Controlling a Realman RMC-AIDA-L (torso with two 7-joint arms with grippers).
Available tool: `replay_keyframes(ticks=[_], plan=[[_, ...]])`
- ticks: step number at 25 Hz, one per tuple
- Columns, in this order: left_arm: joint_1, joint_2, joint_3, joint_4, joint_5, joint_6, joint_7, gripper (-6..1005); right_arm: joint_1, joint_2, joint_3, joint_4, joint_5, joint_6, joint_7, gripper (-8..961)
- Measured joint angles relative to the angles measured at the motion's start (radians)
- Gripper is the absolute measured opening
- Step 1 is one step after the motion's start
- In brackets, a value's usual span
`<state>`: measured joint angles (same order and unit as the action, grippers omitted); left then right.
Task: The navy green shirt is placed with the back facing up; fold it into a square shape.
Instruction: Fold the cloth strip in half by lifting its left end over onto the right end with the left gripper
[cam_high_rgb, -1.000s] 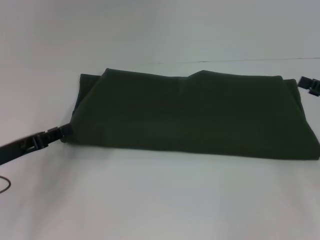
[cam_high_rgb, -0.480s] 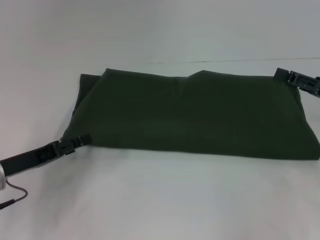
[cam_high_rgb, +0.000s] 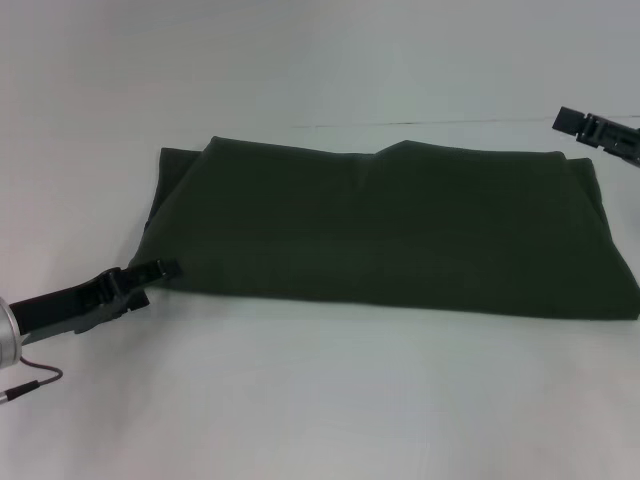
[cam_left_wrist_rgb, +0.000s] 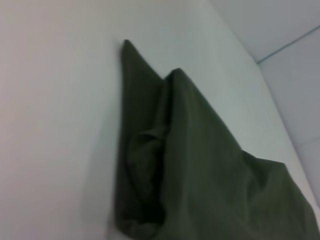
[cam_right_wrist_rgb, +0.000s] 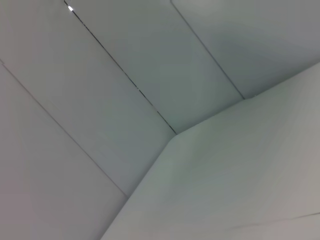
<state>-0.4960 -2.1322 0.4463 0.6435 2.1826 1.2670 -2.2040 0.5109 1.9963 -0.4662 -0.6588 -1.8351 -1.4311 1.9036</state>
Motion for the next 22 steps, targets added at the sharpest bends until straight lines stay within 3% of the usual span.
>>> replay_keyframes(ticks=[22], plan=[[-0.028, 0.009, 0.014, -0.027, 0.022, -0.069, -0.147, 884, -0.001, -0.004, 0.009, -0.001, 0.031, -0.005, 0.0, 930]])
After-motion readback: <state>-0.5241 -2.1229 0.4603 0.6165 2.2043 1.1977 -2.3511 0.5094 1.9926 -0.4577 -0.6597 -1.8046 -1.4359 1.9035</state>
